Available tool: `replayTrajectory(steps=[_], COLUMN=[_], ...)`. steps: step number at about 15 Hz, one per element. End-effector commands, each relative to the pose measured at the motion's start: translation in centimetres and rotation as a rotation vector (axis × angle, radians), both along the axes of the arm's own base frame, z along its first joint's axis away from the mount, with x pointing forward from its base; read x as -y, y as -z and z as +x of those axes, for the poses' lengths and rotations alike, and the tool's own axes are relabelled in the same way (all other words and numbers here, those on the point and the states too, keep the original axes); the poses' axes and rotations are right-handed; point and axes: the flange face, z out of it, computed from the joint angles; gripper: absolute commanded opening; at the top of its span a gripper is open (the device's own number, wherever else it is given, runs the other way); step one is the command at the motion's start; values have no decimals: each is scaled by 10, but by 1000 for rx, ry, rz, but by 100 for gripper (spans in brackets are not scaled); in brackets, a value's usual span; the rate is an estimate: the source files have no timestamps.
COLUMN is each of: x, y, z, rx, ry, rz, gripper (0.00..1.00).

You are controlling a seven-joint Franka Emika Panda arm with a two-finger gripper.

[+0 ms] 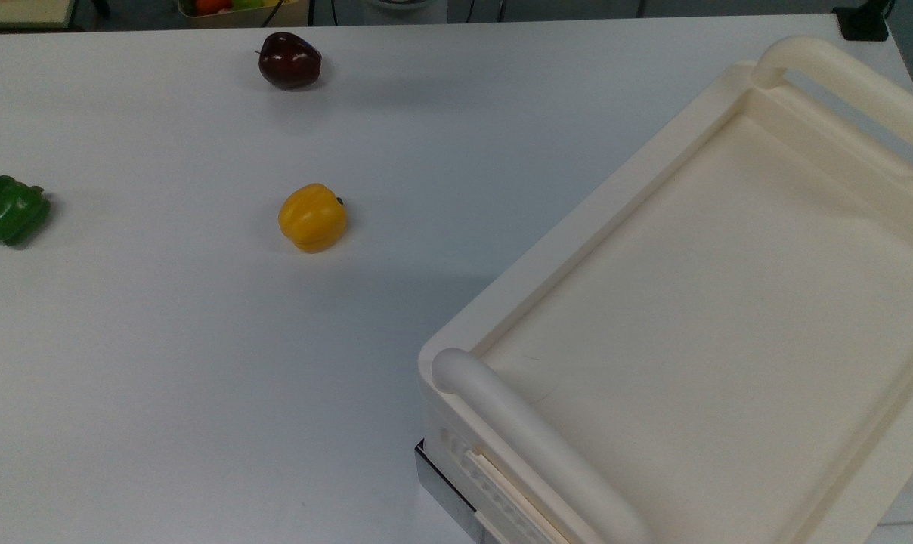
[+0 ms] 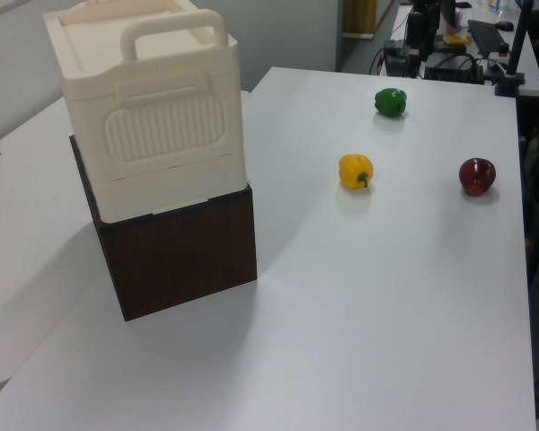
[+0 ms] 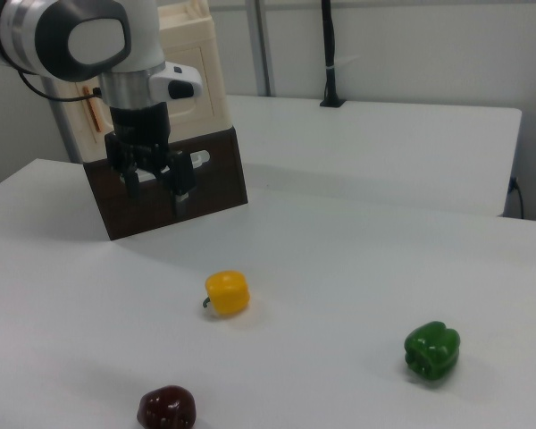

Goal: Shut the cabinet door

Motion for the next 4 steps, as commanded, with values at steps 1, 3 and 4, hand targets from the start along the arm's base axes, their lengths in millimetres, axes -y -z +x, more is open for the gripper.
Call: replayTrajectory(steps=[1,3,4], x=[1,1,1], y=[-3,-3,-3], z=[-12,-12,-12], rx=[-9,-8,-8], ry=[0,5,7], rz=[7,8,8], gripper=[100,100,100])
